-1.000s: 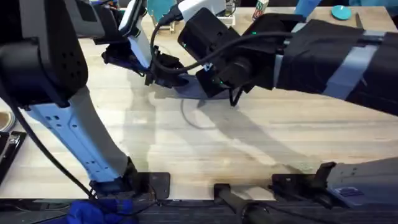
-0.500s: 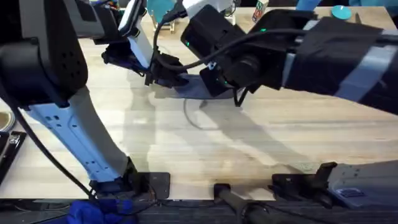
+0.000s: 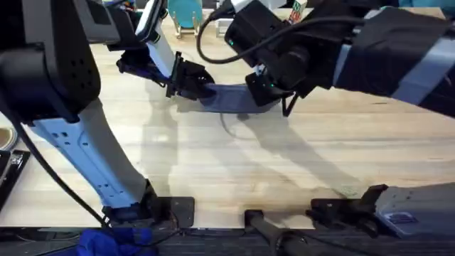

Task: Unzip the bag, pick up the pens from the table one at a time and place them inside, then zip the bag closed.

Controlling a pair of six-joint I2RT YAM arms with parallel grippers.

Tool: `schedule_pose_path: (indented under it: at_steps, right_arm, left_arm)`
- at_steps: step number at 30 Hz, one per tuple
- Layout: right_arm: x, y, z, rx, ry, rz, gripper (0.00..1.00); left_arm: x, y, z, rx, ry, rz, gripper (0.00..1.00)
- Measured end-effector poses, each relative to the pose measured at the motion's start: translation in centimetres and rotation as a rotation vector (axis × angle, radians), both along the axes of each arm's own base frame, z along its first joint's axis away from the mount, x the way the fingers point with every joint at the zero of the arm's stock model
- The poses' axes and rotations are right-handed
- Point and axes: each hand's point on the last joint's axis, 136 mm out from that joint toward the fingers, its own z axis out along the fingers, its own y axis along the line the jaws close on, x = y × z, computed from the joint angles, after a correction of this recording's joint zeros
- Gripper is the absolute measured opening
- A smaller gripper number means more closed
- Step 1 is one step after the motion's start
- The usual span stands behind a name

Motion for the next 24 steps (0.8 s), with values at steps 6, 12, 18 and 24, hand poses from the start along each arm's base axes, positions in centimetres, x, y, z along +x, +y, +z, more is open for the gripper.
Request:
schedule_pose_path:
  at_steps: [6,12,18,24]
  right_arm:
    - [0.4,-1.8,-0.2,-0.015,0.020,-0.058,0.032]
    - [0.9,-3.1,-0.3,-0.014,0.030,-0.108,0.031]
    - [1.2,-4.0,-0.4,-0.009,0.040,-0.139,0.031]
    - [1.4,-5.1,-0.5,-0.006,0.057,-0.179,0.031]
  left_arm:
    - [0.0,0.0,0.0,0.000,0.000,0.000,0.042]
    - [0.0,0.0,0.0,-0.002,-0.001,0.001,0.042]
    - [0.1,0.0,0.0,-0.002,-0.002,0.001,0.042]
    - [0.1,-0.1,0.0,-0.004,-0.004,0.000,0.042]
